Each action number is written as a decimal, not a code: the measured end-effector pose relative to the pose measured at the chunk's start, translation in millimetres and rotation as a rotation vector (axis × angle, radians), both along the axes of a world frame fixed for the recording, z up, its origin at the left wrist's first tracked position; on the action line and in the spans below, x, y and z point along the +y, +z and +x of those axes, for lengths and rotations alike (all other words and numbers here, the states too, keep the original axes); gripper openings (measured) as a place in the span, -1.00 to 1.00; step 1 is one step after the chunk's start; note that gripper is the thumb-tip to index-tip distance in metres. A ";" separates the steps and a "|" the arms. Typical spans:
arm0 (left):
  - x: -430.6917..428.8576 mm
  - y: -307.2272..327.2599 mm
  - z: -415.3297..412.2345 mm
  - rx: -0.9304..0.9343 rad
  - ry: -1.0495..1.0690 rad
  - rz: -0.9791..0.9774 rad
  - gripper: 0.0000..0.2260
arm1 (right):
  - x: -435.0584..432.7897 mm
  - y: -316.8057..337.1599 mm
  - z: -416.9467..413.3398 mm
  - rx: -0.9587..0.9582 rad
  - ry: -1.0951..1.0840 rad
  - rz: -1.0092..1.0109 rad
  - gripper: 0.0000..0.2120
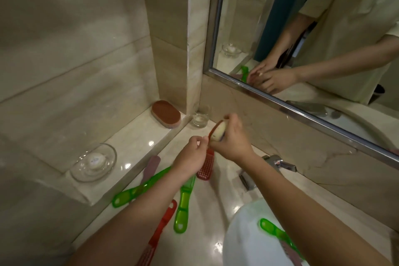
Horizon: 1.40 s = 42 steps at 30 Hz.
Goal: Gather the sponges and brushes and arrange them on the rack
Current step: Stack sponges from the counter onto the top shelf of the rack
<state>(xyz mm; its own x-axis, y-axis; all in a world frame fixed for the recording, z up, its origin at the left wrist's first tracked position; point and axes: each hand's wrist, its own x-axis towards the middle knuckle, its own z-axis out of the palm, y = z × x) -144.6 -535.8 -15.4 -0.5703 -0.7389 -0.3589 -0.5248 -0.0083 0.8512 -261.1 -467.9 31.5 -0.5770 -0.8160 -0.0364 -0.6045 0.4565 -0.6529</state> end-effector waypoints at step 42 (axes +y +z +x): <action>-95.9 4.0 87.2 0.261 0.670 0.018 -0.63 | -147.8 -77.9 50.8 -0.051 0.148 0.011 -0.45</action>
<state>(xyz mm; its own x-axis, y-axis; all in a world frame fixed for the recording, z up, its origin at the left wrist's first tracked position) -57.3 -631.6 -11.4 -0.0651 -0.9553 -0.2883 -0.1810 -0.2728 0.9449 -210.3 -615.7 -46.4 -0.4479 -0.8912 -0.0723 -0.6315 0.3725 -0.6800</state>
